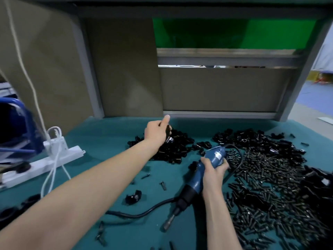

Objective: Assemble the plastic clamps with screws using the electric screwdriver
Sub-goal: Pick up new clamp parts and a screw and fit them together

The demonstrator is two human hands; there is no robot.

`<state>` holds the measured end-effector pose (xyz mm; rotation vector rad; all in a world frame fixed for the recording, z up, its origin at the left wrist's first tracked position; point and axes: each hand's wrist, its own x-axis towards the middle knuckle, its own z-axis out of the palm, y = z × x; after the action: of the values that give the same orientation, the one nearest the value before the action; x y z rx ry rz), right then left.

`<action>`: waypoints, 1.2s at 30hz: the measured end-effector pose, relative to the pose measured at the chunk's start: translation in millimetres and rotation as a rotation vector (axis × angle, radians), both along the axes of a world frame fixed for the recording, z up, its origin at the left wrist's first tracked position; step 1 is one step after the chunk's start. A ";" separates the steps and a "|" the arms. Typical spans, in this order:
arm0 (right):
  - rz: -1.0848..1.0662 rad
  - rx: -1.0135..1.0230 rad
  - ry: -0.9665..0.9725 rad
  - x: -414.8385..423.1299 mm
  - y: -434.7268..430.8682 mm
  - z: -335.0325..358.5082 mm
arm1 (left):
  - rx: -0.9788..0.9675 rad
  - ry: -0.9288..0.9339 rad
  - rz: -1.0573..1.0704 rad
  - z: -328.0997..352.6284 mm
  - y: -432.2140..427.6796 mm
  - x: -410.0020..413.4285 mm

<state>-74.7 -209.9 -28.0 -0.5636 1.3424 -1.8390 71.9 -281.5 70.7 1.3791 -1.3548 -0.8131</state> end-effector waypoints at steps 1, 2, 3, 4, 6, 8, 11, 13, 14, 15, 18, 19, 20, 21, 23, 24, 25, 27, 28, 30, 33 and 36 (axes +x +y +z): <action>0.001 0.033 0.094 2.1 -0.4 -0.6 | 0.107 0.215 0.022 1.0 8.3 13.6; 0.002 0.074 0.184 3.7 -1.3 -1.2 | 0.230 0.409 0.017 -0.2 18.7 26.7; 0.006 0.124 0.268 5.1 -2.1 -0.5 | 0.332 0.560 0.011 -3.6 29.2 38.0; 0.016 0.158 0.317 5.6 -2.5 -0.9 | 0.401 0.656 0.009 -8.2 40.4 48.0; 0.044 0.202 0.357 6.5 0.4 0.7 | 0.461 0.740 0.010 -17.0 60.0 60.9; 0.048 0.223 0.511 7.5 7.0 10.6 | 0.480 0.783 0.006 -21.5 77.6 68.5; 0.036 0.067 0.727 17.0 24.9 55.7 | 0.462 0.813 0.006 -25.3 95.9 72.4; 0.246 -0.124 0.755 35.4 43.1 99.0 | 0.419 0.777 0.011 -25.8 106.4 68.6; 0.439 -0.153 0.816 49.0 54.0 115.5 | 0.399 0.756 0.019 -24.5 112.3 66.0; 0.639 -0.134 0.927 62.8 66.3 124.9 | 0.388 0.743 0.022 -22.4 118.2 63.0; 0.833 -0.112 1.258 84.3 96.3 113.3 | 0.384 0.746 -0.023 -22.7 140.9 56.3; 0.764 -0.140 1.269 81.3 104.4 104.4 | 0.356 0.696 -0.054 -27.0 150.4 54.6; 0.698 -0.159 1.229 74.1 111.9 94.5 | 0.310 0.632 -0.089 -34.5 160.8 52.5; 0.655 -0.166 1.166 65.4 118.9 84.1 | 0.264 0.593 -0.126 -42.3 171.3 49.6; 0.659 -0.156 0.949 50.7 133.4 64.9 | 0.223 0.600 -0.189 -55.8 189.7 45.2; 0.694 -0.156 0.763 47.2 139.3 55.8 | 0.221 0.644 -0.226 -60.6 196.7 44.5; 0.717 -0.164 0.553 45.5 144.3 47.2 | 0.231 0.722 -0.281 -63.6 202.3 44.2; 0.698 -0.160 0.190 43.0 148.9 33.0 | 0.264 0.909 -0.423 -65.4 208.9 44.8; 0.686 -0.148 0.071 42.6 149.7 30.4 | 0.286 0.970 -0.470 -65.4 209.5 45.3; 0.675 -0.148 -0.099 43.0 149.6 30.7 | 0.310 1.000 -0.495 -65.9 209.6 47.7; 0.627 -0.203 -0.334 40.0 147.2 34.8 | 0.338 0.981 -0.459 -64.1 211.0 48.3; 0.595 -0.237 -0.402 33.2 147.1 34.3 | 0.317 0.922 -0.446 -67.6 216.8 47.2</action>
<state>-41.5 -62.9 6.3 -0.5961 0.6052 -1.5085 119.2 -64.7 3.0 0.7168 -0.7982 -1.7513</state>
